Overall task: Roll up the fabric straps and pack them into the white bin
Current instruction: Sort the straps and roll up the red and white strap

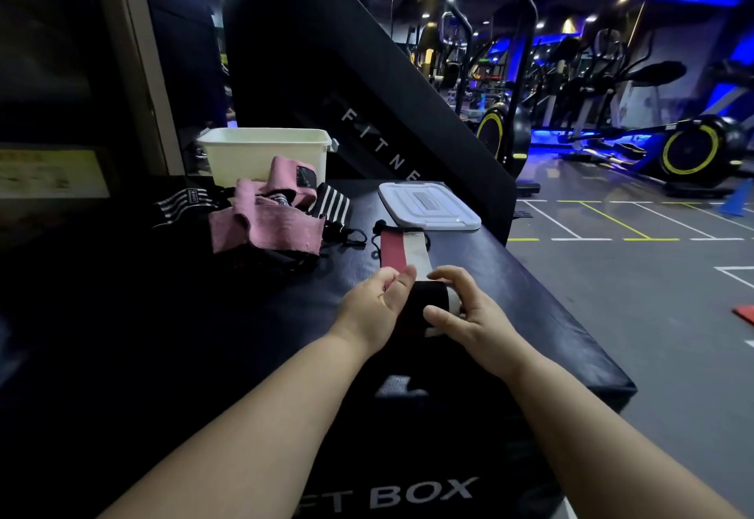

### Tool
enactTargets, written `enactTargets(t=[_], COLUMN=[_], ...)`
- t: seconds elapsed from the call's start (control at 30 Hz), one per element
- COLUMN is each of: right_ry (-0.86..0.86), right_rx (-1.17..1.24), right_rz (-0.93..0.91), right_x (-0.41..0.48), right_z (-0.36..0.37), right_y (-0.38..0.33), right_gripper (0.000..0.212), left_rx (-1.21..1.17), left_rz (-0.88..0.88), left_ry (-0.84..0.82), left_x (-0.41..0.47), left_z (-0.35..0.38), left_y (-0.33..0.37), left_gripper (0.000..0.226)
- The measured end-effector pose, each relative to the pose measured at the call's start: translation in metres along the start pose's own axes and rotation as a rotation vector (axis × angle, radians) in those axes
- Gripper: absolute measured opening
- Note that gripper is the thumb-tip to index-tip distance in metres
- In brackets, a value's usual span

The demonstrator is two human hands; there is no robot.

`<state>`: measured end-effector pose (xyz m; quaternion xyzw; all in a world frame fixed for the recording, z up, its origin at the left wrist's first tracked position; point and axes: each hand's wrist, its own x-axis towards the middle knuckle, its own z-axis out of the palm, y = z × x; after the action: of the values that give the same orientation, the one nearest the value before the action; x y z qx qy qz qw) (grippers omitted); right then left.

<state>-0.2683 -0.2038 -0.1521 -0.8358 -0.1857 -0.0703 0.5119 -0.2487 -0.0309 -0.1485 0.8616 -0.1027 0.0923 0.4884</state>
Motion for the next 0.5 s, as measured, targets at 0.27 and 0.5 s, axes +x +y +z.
enactTargets(t=[0.27,0.5], right_ry=[0.069,0.114], right_rx=[-0.130,-0.104], right_rz=[0.053,0.042], right_x=[0.0077,0.0033], right_z=[0.0003,0.0050], right_y=[0.0008,0.0041], right_gripper=[0.022,0.055], left_rx=[-0.104,-0.122], left_rz=[0.115,0.074], left_ry=[-0.054,-0.029], left_x=[-0.0011,0.0017], left_z=[0.0045,0.0047], left_y=[-0.0049,-0.0043], left_gripper=[0.039,0.019])
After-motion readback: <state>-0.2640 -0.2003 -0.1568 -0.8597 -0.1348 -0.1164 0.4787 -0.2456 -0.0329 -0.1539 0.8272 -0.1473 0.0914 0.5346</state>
